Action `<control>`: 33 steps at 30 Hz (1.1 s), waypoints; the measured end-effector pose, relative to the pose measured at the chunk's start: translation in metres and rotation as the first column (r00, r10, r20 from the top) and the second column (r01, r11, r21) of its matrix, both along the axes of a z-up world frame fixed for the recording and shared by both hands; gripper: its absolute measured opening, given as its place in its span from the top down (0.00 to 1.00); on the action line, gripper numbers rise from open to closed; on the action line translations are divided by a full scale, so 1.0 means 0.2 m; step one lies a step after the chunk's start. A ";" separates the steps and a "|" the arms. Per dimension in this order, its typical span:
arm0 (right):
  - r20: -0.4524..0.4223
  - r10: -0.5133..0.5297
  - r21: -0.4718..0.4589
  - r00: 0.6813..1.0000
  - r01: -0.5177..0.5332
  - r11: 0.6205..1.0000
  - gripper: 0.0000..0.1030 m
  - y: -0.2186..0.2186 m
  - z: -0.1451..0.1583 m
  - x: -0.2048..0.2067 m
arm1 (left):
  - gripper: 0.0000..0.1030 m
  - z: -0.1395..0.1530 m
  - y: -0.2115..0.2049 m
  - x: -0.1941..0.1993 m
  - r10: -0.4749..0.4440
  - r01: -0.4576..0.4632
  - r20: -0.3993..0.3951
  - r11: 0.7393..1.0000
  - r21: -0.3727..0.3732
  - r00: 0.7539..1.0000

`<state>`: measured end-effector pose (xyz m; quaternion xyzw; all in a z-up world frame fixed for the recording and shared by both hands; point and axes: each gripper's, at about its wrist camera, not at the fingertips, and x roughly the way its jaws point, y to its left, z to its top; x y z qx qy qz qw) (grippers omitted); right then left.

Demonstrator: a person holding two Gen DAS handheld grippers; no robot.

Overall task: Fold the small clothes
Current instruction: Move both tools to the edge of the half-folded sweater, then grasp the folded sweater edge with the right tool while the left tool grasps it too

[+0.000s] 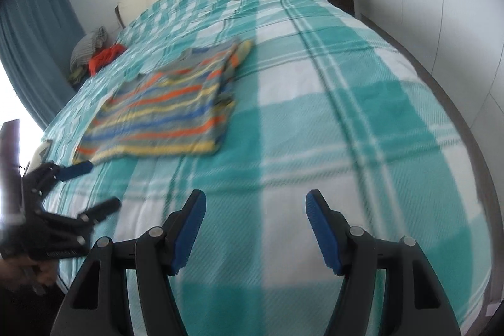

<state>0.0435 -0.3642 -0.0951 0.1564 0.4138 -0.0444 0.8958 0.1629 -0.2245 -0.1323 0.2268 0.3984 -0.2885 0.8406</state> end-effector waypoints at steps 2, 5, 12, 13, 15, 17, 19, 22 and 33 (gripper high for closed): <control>-0.001 0.023 0.030 1.000 -0.023 0.999 0.36 -0.07 0.02 0.11 | 0.14 -0.03 -0.11 0.05 -0.033 0.033 0.019 0.999 -0.011 0.999; -0.015 0.118 0.146 0.993 -0.114 0.983 0.36 -0.16 0.03 0.37 | 0.13 -0.09 -0.28 0.08 -0.100 0.097 0.082 0.994 0.039 0.992; -0.136 0.281 0.328 0.950 -0.224 0.918 0.36 -0.22 -0.08 1.13 | 0.90 -0.13 -0.38 0.12 -0.141 0.141 0.091 0.990 0.009 0.986; -0.153 0.274 0.345 0.950 -0.208 0.915 0.36 -0.22 -0.11 1.19 | 0.91 -0.12 -0.37 0.12 -0.134 0.134 0.096 0.991 0.011 0.986; -0.153 0.223 0.371 0.963 -0.153 0.916 0.51 -0.24 -0.13 1.33 | 0.92 -0.09 -0.32 0.14 -0.112 0.116 0.057 0.992 -0.055 0.992; -0.162 0.183 0.320 0.970 -0.123 0.939 0.92 -0.20 -0.11 1.43 | 0.92 -0.02 -0.20 0.17 -0.058 0.060 0.017 0.986 -0.155 0.998; -0.136 0.162 0.291 0.977 -0.117 0.949 0.92 -0.14 -0.04 1.46 | 0.93 0.07 -0.04 0.19 0.004 -0.004 0.000 0.970 -0.242 1.000; -0.051 0.233 0.256 0.971 -0.212 0.943 0.92 0.05 0.16 1.46 | 0.93 0.21 0.30 0.24 0.127 -0.145 -0.072 0.909 -0.391 0.989; -0.010 0.481 0.212 0.877 -0.468 0.858 0.92 1.15 0.25 1.75 | 0.92 0.09 1.17 0.38 0.453 -0.563 -0.336 0.687 -0.458 0.826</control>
